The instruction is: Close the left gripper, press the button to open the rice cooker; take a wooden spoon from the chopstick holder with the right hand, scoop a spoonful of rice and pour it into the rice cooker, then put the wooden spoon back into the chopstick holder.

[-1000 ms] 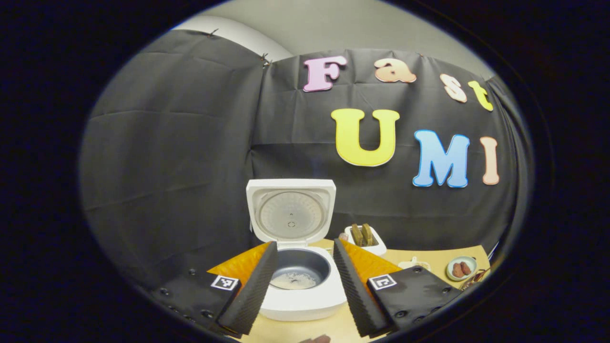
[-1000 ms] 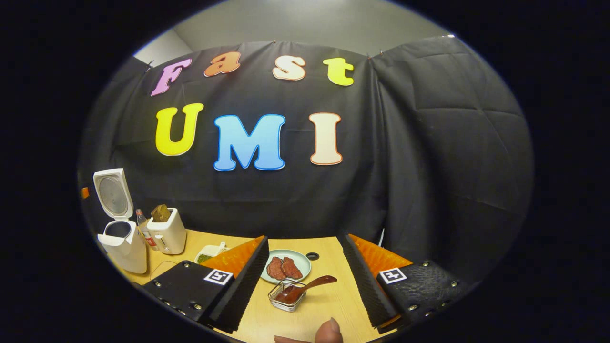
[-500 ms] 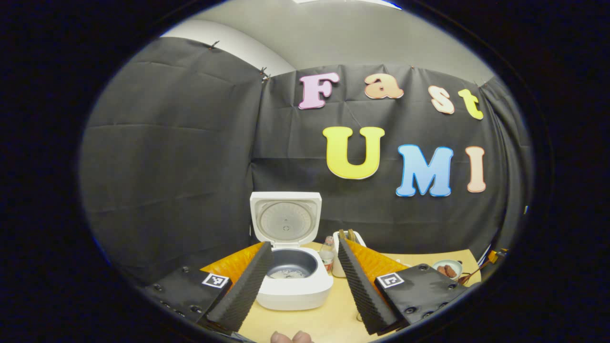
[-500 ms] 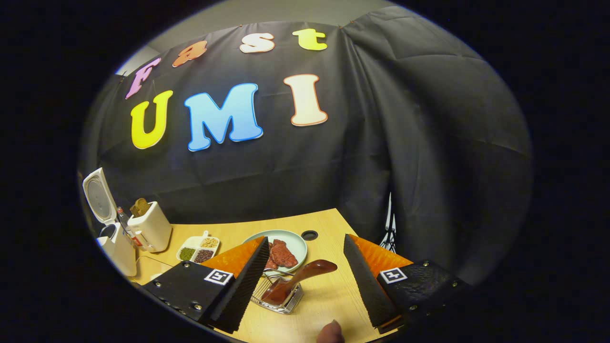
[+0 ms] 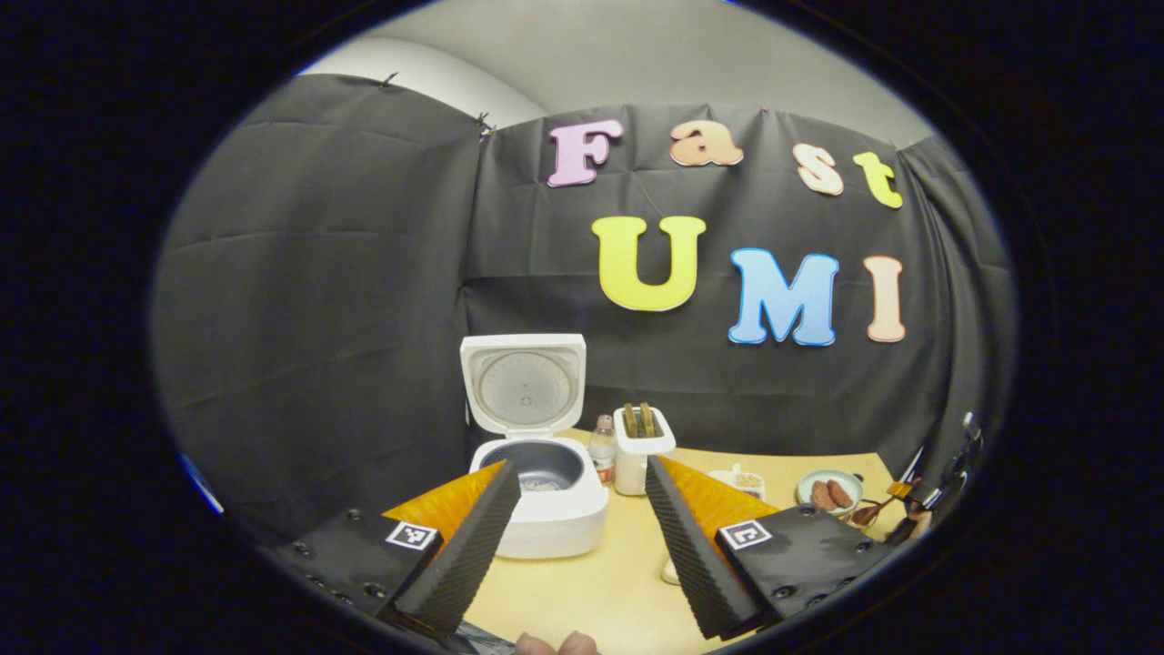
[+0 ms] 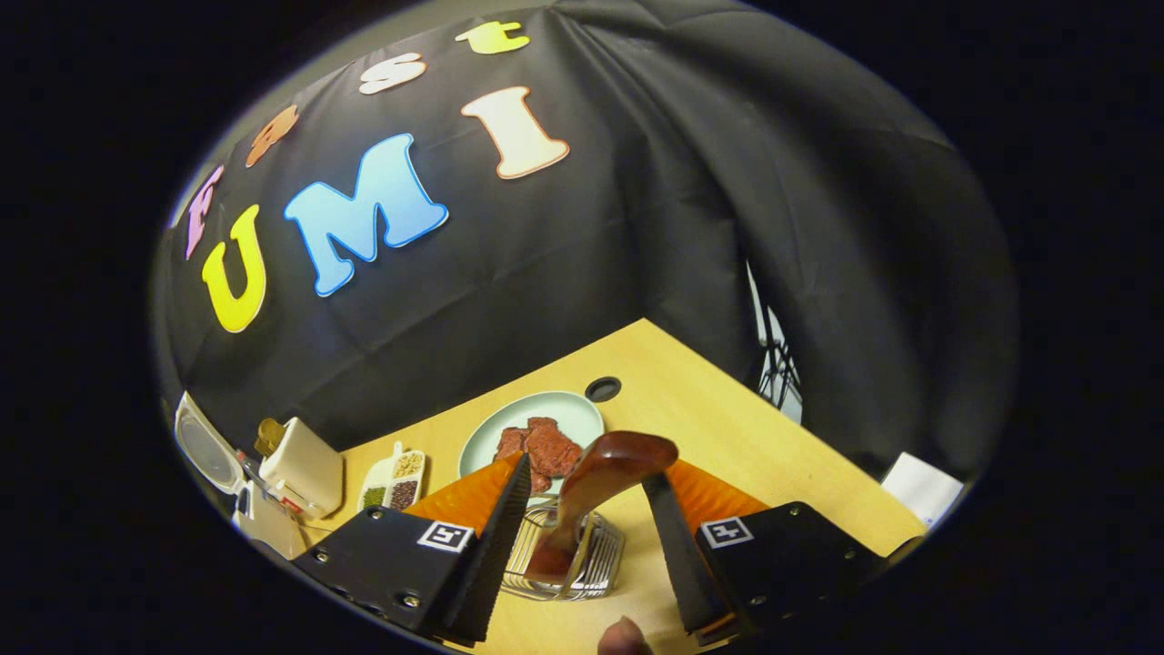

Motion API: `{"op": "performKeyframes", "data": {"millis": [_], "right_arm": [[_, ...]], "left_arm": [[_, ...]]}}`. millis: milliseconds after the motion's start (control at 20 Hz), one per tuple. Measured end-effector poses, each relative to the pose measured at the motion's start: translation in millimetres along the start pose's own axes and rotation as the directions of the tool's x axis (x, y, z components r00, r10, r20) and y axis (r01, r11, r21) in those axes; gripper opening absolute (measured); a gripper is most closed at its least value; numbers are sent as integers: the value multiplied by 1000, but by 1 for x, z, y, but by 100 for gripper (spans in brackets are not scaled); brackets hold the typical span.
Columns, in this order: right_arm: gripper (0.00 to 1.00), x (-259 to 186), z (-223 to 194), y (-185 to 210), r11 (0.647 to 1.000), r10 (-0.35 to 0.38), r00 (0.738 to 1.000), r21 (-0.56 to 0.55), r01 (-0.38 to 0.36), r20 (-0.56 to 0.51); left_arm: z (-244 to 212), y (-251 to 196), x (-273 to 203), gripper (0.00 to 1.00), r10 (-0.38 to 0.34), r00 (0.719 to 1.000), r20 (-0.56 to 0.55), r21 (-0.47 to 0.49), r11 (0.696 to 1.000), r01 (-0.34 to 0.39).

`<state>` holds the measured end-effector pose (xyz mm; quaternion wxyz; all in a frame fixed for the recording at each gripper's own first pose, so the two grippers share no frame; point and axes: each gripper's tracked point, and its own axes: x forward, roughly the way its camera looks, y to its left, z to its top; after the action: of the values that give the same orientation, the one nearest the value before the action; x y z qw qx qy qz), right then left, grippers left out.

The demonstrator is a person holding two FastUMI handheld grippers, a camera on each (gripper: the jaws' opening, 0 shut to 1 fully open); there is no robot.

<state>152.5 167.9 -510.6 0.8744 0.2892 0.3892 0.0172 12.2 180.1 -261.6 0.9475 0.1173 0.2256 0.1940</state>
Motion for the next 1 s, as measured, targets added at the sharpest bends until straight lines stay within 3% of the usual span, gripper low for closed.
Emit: {"op": "performKeyframes", "data": {"millis": [50,100,150,300,400,650,1000], "right_arm": [[76,1,-4,3,1000,7,1000,24,-7,-22],[58,1,-3,2,998,-1,1000,57,2,-26],[31,3,4,1,995,0,1000,96,1,-15],[30,9,-1,10,987,12,999,160,-4,-49],[19,1,-3,15,987,32,997,157,-21,-66],[19,-28,27,38,992,64,997,112,-60,-37],[19,-104,59,145,975,217,976,-43,-217,-19]], "left_arm": [[-6,-1,-2,94,-2,1000,-13,9,1000,2],[-9,0,-4,94,-3,1000,-19,17,1000,3],[-10,1,-6,94,-3,1000,-18,18,1000,4],[-16,9,-12,94,1,1000,-24,-1,1000,-1],[-14,17,-16,94,8,1000,-18,-13,1000,-8],[-17,39,-27,94,14,1000,-1,-31,999,-14],[-11,60,-42,94,-47,997,64,-122,991,55]]}}
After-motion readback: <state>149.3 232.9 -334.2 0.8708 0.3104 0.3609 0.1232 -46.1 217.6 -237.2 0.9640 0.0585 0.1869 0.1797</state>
